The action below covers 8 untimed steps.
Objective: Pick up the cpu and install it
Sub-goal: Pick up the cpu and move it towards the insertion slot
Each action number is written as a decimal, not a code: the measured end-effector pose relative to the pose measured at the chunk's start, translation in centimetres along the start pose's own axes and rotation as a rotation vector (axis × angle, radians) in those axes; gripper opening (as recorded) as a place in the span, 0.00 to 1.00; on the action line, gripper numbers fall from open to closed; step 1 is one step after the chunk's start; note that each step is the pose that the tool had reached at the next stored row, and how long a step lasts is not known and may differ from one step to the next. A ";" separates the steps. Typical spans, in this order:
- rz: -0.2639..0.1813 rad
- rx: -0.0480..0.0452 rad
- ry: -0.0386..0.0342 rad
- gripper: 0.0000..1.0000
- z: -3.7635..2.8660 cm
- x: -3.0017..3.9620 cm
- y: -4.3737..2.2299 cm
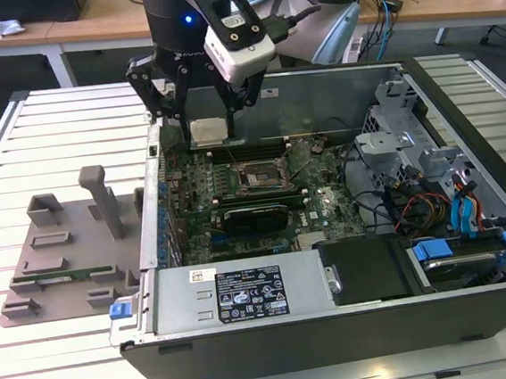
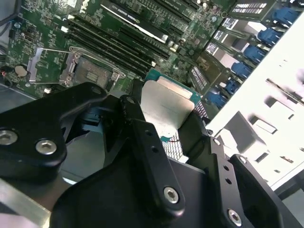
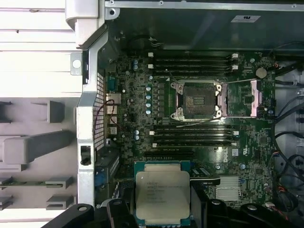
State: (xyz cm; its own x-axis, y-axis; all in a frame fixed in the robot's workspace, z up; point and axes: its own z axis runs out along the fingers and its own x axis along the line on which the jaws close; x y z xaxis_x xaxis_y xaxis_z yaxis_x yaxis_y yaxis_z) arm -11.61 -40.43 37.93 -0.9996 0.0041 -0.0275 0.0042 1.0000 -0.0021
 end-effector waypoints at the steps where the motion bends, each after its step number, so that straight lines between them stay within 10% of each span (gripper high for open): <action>1: 0.000 0.0000 0.0000 0.55 0.04 -0.22 0.00; 8: 0.000 0.0000 0.0000 0.55 0.31 -1.13 0.01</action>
State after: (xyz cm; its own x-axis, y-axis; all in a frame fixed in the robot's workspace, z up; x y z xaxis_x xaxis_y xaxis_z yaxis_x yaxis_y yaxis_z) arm -10.47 -40.43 37.66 -0.9996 0.0041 -0.0274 0.0042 1.0000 -0.0020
